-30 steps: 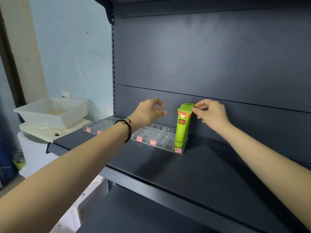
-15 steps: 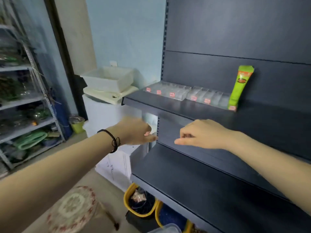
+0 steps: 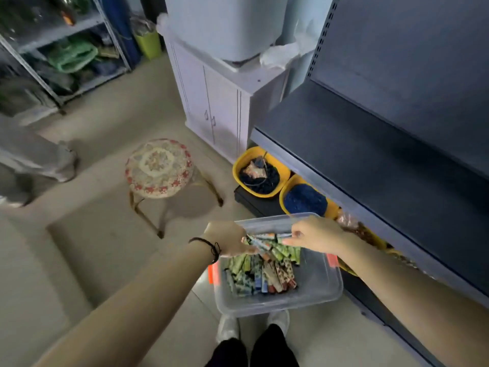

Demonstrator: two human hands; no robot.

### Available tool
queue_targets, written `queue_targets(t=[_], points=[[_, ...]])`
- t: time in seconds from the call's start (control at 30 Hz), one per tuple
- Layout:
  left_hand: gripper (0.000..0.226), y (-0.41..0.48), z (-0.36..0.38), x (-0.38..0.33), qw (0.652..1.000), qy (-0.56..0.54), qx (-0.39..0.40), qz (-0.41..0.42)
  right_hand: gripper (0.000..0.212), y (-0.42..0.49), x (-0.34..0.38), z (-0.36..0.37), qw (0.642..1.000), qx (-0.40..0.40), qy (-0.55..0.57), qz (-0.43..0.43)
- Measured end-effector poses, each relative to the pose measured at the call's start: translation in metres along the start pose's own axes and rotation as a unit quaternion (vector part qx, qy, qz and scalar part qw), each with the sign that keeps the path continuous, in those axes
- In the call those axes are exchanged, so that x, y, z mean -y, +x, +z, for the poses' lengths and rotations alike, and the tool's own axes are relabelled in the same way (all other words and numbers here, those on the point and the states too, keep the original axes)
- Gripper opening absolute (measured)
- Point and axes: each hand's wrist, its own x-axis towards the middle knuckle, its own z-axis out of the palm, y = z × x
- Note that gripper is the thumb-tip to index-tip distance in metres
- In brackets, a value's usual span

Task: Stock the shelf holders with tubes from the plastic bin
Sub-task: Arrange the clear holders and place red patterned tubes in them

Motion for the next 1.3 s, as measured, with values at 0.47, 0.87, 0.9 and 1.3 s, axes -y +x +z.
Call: queue_targets(t=[0.47,0.87,0.9,1.3], points=[[0.048,0.175,0.210,-0.041,0.913,-0.368,0.042,-0.171,0.033,0.106,-0.092,0.235,0.966,0.079,0.215,0.116],[0.014,0.227,0.248,-0.046,0.942,-0.333,0.017,-0.037,0.051,0.177,-0.090,0.288,0.940,0.083,0.298,0.142],[0.015,0.227,0.248,-0.043,0.943,-0.331,0.023,-0.025,0.046,0.180,-0.087,0.289,0.940,0.078,0.299,0.148],[0.034,0.215,0.239,-0.039,0.942,-0.300,0.145,0.038,0.036,0.184,-0.083,0.290,0.932,0.018,0.279,0.232]])
